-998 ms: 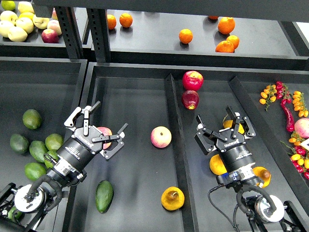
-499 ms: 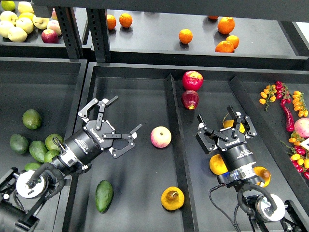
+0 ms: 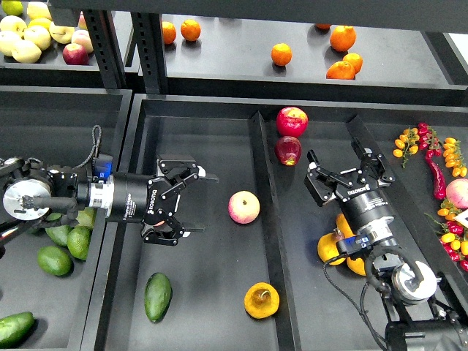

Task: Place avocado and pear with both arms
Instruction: 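Swing the left gripper toward the dark green avocado near the robot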

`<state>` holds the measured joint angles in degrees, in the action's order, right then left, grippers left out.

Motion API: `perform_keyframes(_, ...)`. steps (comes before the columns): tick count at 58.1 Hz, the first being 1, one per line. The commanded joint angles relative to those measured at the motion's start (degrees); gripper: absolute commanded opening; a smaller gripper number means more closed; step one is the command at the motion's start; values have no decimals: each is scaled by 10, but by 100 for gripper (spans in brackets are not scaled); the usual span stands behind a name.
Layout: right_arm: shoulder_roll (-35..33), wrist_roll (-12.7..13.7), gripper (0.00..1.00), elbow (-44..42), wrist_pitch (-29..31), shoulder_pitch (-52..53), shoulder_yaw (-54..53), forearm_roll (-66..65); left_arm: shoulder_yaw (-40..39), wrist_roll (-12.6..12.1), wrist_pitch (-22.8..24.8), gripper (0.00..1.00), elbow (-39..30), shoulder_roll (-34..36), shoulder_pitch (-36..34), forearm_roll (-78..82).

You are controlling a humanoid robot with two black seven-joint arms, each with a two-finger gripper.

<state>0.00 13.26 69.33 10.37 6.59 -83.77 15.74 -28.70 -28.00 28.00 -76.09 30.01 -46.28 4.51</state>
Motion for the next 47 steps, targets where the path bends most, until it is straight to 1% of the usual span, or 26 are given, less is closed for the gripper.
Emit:
perform_keyframes(1, 0, 0, 99, -16, -14, 18, -12, 0, 90, 0, 0, 99, 0, 8, -78, 8)
perform_keyframes(3, 0, 0, 99, -19, -14, 24, -13, 0, 123, 0, 0, 99, 1, 7, -105, 20)
perform_keyframes(8, 0, 0, 99, -24, -15, 29, -13, 0, 181, 0, 0, 99, 4, 7, -146, 39)
perform_keyframes(9, 0, 0, 99, -27, -15, 30, -12, 0, 222, 0, 0, 99, 7, 5, -170, 51)
perform_keyframes(21, 0, 0, 99, -41, -18, 41, -12, 0, 319, 0, 0, 99, 24, -15, -217, 92)
perform_keyframes(31, 0, 0, 99, -48, -26, 57, -9, 0, 373, 0, 0, 99, 27, -16, -218, 132)
perform_keyframes(39, 0, 0, 99, -49, -26, 58, -6, 0, 381, 0, 0, 99, 49, -16, -218, 181)
perform_keyframes(47, 0, 0, 99, -56, -26, 58, -4, 0, 405, 0, 0, 99, 59, -21, -218, 186)
